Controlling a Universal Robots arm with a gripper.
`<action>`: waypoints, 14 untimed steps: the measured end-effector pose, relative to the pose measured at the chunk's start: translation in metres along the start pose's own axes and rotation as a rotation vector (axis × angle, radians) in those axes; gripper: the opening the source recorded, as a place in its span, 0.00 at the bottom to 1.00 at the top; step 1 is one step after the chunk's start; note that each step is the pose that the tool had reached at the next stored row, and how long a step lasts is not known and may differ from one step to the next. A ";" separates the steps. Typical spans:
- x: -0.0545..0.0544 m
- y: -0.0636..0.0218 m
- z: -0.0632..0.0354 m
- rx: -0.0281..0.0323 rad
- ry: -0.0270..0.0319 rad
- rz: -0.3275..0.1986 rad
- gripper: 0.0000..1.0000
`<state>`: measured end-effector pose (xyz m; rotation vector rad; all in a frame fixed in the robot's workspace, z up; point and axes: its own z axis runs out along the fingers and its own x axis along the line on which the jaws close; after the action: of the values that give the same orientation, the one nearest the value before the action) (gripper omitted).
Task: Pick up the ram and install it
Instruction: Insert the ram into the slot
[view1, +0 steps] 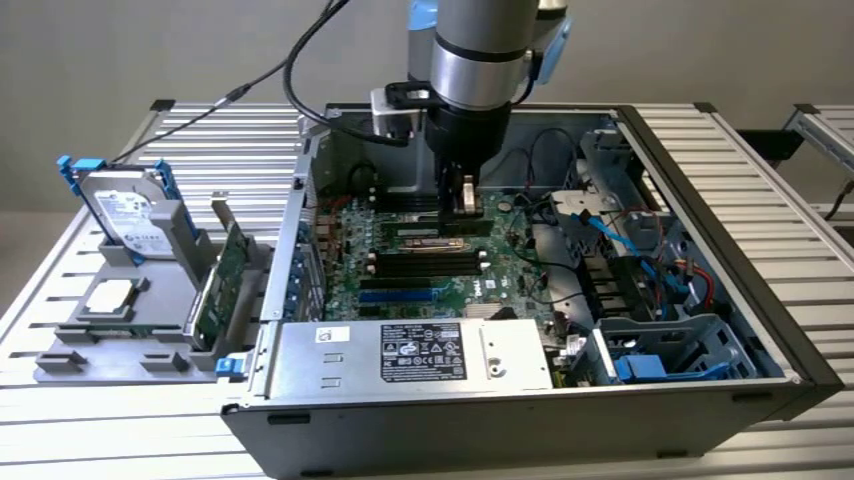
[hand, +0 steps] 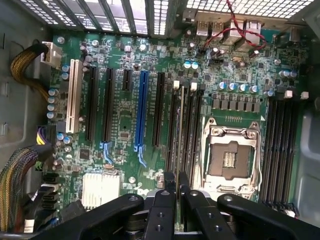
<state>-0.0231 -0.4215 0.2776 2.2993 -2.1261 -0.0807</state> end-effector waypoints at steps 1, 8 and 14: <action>0.001 0.0000 0.0018 0.0001 -0.0001 -0.001 0.14; 0.001 0.0010 0.0145 0.0000 0.0001 -0.001 0.14; 0.001 0.0010 0.0255 0.0001 -0.0001 0.004 0.14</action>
<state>-0.0252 -0.4219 0.2522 2.2951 -2.1306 -0.0807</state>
